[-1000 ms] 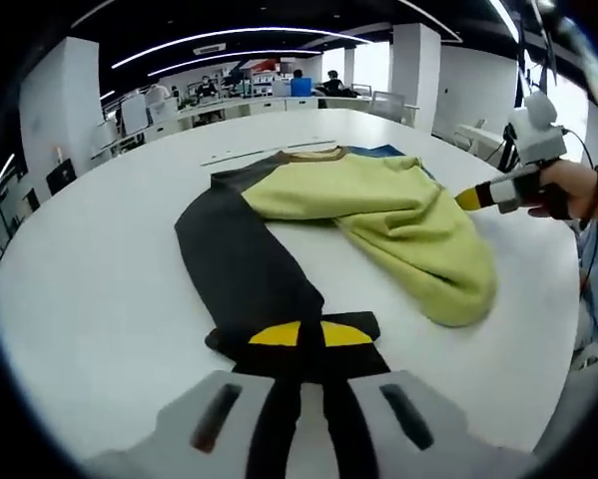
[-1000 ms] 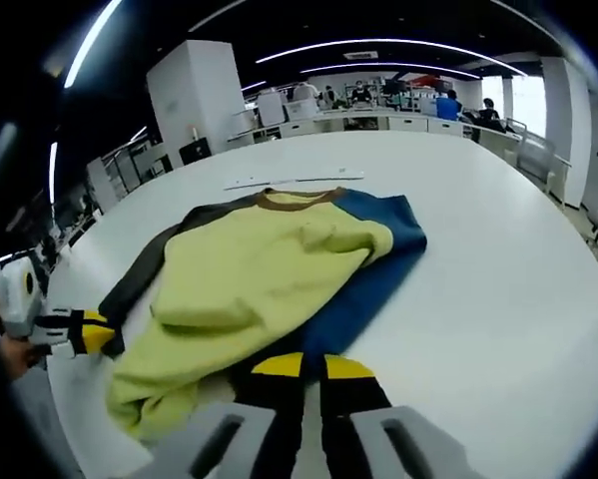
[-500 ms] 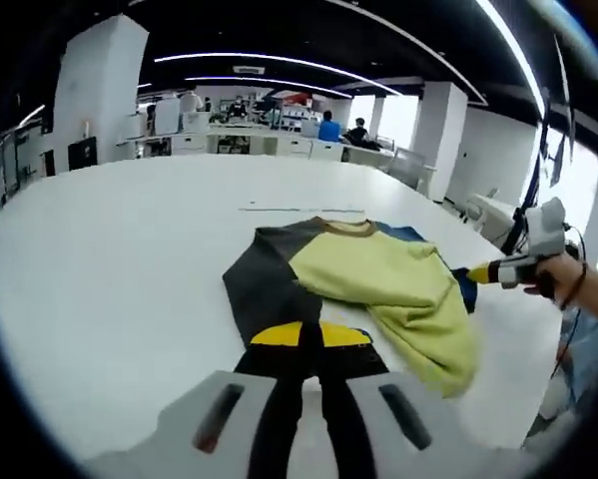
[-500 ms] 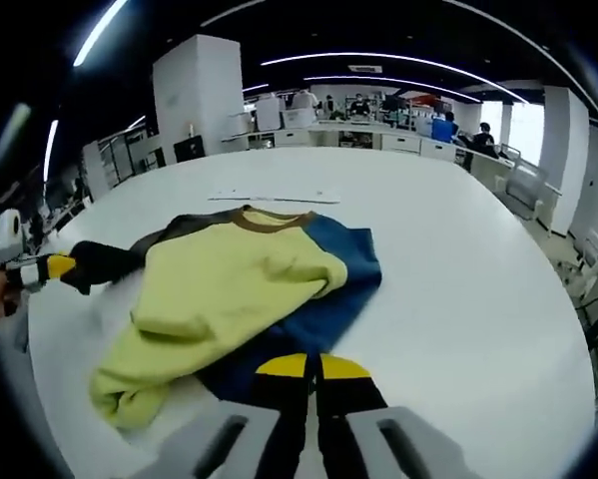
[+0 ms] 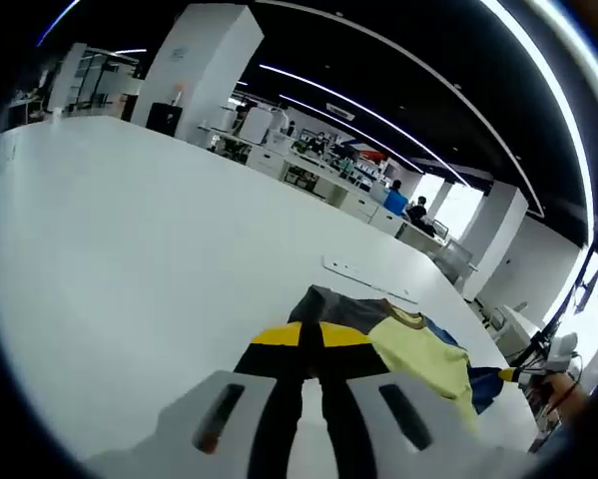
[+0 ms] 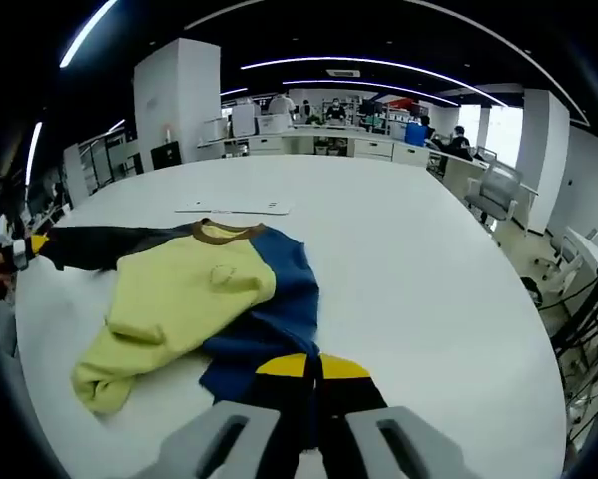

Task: Fold the garment on the visible template until the final outline fits inside the template.

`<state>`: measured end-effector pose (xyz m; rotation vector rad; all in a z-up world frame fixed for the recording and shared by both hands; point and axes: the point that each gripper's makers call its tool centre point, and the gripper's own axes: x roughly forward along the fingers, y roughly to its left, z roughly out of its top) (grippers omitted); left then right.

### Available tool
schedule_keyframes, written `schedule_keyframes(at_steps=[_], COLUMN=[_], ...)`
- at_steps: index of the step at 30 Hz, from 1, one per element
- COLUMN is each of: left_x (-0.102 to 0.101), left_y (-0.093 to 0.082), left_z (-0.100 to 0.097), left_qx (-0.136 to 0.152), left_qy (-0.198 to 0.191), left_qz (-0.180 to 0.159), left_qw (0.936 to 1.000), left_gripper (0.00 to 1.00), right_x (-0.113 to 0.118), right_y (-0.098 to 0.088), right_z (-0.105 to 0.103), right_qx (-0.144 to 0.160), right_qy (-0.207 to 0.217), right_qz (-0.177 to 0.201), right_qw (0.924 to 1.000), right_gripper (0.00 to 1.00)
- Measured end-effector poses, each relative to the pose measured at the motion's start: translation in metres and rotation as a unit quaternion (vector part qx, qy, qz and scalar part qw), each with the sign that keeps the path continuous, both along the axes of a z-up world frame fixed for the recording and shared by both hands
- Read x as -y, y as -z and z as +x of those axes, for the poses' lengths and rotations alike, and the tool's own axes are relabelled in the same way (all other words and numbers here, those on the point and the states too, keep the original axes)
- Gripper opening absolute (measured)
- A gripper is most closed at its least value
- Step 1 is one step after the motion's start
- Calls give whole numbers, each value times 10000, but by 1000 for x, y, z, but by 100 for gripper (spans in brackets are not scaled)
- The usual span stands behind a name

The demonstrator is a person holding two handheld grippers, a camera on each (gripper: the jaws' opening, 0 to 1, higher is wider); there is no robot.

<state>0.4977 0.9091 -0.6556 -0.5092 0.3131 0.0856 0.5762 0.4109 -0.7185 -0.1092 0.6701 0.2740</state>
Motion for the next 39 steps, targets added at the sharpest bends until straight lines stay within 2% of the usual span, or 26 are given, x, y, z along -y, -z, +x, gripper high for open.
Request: schedule_keyframes(at_steps=[7, 10, 12, 14, 18, 22, 24, 25, 30, 34, 36, 39], left_x=[-27, -35, -39, -46, -58, -64, -68, -71, -79, -87, -86, -80], left_y=[7, 12, 15, 17, 28, 40, 48, 49, 49, 35, 26, 12], left_z=[-4, -4, -4, -2, -1, -2, -6, -8, -12, -12, -11, -10], left_qx=[-7, 5, -14, 7, -171, -394, -613, -650, -719, -533, -433, -243], left_qy=[-377, -551, -656, -722, -855, -812, -787, -785, -831, -839, -675, -501], left_qz=[-269, -748, -1155, -1237, -1338, -1066, -770, -593, -327, -109, 176, 401], left_qw=[9989, 9957, 9911, 9897, 9872, 9902, 9920, 9930, 9934, 9950, 9966, 9976], left_gripper=[1, 1, 1, 1, 1, 2, 2, 3, 5, 18, 23, 35], right_x=[18, 23, 26, 28, 27, 24, 24, 23, 21, 17, 14, 3], right_y=[-17, -21, -23, -25, -27, -25, -24, -23, -22, -28, -31, -35], right_z=[16, 25, 29, 30, 30, 27, 25, 24, 23, 23, 23, 24], right_qx=[130, 157, 160, 166, 161, 117, 68, 54, -9, 23, 19, 45], right_qy=[54, 61, 44, 66, -15, -52, -24, -10, 78, 159, 205, 174], right_qz=[-203, -251, -322, -367, -437, -448, -419, -398, -246, -29, 91, 199], right_qw=[9997, 9995, 9993, 9992, 9989, 9989, 9991, 9992, 9997, 9999, 9997, 9996], right_gripper=[0, 0, 0, 0, 0, 0, 0, 0, 0, 0, 0, 0])
